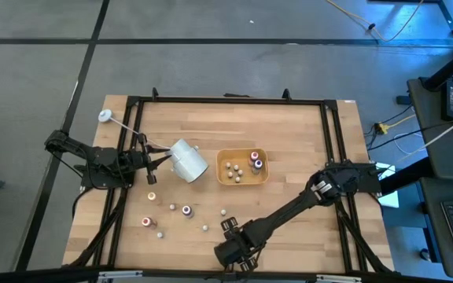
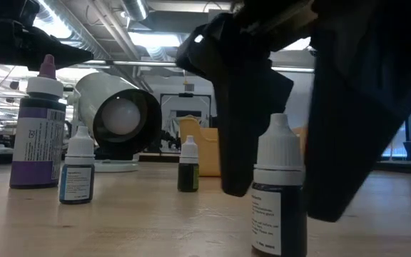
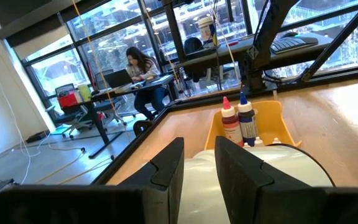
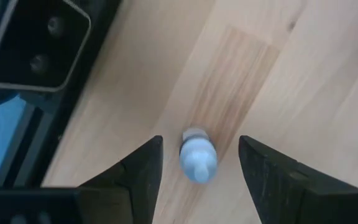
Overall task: Pick & Place food coloring
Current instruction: Put the small red food coloring bottle into the yellow bin, then put the large yellow food coloring bottle into the yellow bin
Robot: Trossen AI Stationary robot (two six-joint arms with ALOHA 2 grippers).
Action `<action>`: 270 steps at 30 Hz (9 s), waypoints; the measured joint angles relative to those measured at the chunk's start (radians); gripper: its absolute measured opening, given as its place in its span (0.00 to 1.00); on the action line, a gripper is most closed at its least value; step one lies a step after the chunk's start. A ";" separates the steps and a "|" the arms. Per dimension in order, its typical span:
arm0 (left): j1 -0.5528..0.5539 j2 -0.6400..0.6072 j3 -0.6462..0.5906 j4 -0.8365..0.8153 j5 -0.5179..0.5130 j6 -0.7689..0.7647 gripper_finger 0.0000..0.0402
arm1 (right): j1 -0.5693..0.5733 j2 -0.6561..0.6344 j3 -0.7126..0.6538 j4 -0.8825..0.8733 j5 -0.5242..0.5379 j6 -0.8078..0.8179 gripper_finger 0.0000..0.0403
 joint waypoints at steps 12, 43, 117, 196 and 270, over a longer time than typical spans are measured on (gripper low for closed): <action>0.000 0.000 0.000 0.000 0.000 0.001 0.22 | 0.000 0.000 -0.001 -0.001 0.000 -0.008 0.34; 0.000 0.000 0.000 -0.002 0.000 -0.055 0.22 | -0.262 -0.122 0.293 -0.609 0.093 -0.235 0.19; 0.000 0.000 0.000 0.000 -0.003 0.080 0.22 | -0.656 -0.290 -0.396 0.085 0.028 -0.415 0.23; -0.219 1.355 1.106 -1.366 0.510 -1.444 0.22 | -0.308 -1.097 -1.165 0.629 0.055 -0.106 0.31; -0.190 1.316 0.871 -1.227 0.707 -1.728 0.37 | -0.308 -1.095 -1.164 0.643 0.055 -0.109 0.31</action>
